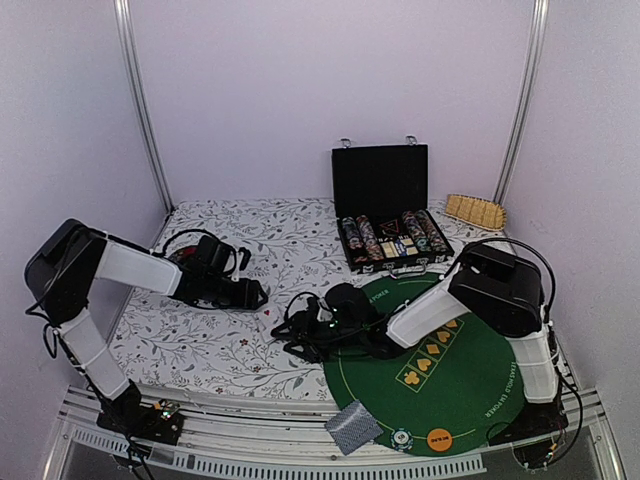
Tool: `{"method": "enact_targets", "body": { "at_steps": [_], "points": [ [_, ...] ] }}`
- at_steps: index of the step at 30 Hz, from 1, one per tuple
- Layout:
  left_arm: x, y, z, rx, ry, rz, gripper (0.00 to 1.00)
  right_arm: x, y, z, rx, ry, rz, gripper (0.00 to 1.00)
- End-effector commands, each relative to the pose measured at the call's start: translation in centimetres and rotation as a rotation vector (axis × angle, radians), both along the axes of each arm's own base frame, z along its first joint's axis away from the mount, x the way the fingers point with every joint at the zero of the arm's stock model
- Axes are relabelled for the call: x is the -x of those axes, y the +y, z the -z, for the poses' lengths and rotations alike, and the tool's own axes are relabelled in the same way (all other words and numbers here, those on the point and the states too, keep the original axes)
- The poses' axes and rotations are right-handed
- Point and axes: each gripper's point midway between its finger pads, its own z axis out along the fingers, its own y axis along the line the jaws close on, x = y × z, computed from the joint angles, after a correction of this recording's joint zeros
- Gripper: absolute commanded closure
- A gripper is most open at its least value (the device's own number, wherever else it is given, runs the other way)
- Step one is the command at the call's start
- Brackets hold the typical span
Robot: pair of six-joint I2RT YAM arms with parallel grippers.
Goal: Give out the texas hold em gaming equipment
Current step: Adjust the face-down deck piles at the center of the board.
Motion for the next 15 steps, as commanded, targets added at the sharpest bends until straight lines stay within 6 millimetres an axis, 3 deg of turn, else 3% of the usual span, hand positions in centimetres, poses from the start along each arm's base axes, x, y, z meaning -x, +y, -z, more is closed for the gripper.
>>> {"method": "enact_targets", "body": {
  "at_steps": [1, 9, 14, 15],
  "points": [
    [2.1, -0.4, 0.9, 0.024, 0.053, 0.032, 0.34, -1.8, 0.0, 2.4, 0.019, 0.062, 0.077, 0.45],
    [3.3, -0.6, -0.2, 0.055, 0.037, 0.046, 0.38, -6.3, -1.6, 1.7, 0.079, -0.042, 0.187, 0.45],
    [3.8, -0.9, -0.4, 0.071, 0.044, 0.059, 0.41, -7.0, -1.3, 2.9, 0.086, -0.044, 0.138, 0.45],
    [4.1, -1.1, -0.3, 0.077, 0.050, 0.067, 0.41, -7.5, -0.5, 2.0, 0.062, -0.057, 0.131, 0.45]
  ]
}}
